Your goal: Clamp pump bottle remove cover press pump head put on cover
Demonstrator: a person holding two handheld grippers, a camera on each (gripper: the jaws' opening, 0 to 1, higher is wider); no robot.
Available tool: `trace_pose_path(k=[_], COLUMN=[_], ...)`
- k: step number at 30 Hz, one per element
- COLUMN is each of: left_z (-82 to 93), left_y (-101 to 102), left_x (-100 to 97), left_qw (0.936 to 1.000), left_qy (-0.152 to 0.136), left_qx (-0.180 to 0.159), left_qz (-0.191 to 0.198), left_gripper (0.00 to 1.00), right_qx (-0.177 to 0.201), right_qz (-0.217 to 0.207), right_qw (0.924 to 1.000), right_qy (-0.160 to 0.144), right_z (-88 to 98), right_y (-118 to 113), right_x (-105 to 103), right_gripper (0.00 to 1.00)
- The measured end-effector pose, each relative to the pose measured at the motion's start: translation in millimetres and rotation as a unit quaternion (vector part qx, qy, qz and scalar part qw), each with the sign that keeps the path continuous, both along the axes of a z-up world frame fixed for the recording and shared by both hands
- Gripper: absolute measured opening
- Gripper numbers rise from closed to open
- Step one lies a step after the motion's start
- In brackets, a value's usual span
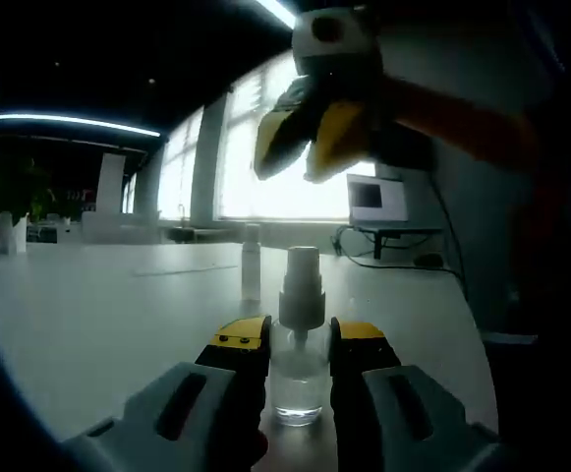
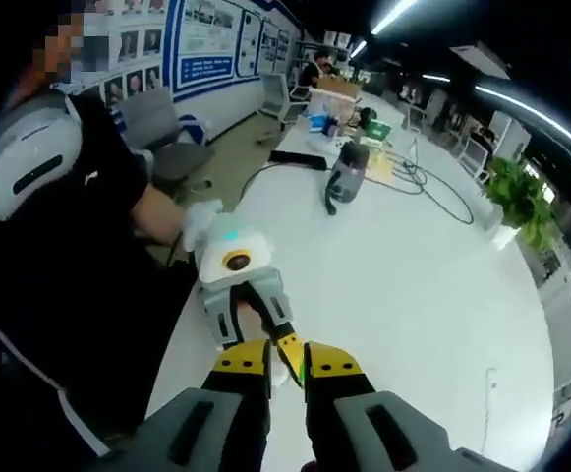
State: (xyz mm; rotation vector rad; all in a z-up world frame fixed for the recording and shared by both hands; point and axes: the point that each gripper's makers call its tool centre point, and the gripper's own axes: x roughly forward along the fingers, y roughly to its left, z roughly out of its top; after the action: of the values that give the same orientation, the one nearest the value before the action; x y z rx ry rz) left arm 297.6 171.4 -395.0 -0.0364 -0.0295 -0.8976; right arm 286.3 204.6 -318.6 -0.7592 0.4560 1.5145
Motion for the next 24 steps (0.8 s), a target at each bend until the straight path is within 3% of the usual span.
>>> trace_pose_path(k=[7, 11, 17, 21, 22, 24], left_z=[0.1, 0.2, 0.2, 0.2, 0.3, 0.5], left_y=[0, 1, 0, 0, 0, 0], left_x=[0.7, 1.1, 0.5, 0.3, 0.1, 0.0], left_qw=[1.0000, 1.0000, 1.0000, 1.0000, 1.0000, 1.0000], left_qy=[0.000, 0.001, 0.000, 0.001, 0.001, 0.001], left_qx=[0.000, -0.001, 0.000, -0.001, -0.001, -0.001], left_qz=[0.001, 0.001, 0.000, 0.000, 0.000, 0.001], left_gripper=[0.15, 0.15, 0.15, 0.15, 0.15, 0.15], right_qx=[0.066, 0.121, 0.204, 0.265, 0.266, 0.284], right_qz=[-0.041, -0.069, -0.104, -0.153, -0.156, -0.178], right_qw=[0.9969, 0.9902, 0.9732, 0.9517, 0.9510, 0.9419], right_qy=[0.010, 0.016, 0.024, 0.025, 0.023, 0.015], right_z=[2.9, 6.4, 19.5, 25.7, 24.8, 21.9], right_y=[-10, -12, -13, -20, -21, -27], right_x=[7, 5, 3, 9, 10, 13], right_gripper=[0.10, 0.11, 0.11, 0.12, 0.13, 0.14])
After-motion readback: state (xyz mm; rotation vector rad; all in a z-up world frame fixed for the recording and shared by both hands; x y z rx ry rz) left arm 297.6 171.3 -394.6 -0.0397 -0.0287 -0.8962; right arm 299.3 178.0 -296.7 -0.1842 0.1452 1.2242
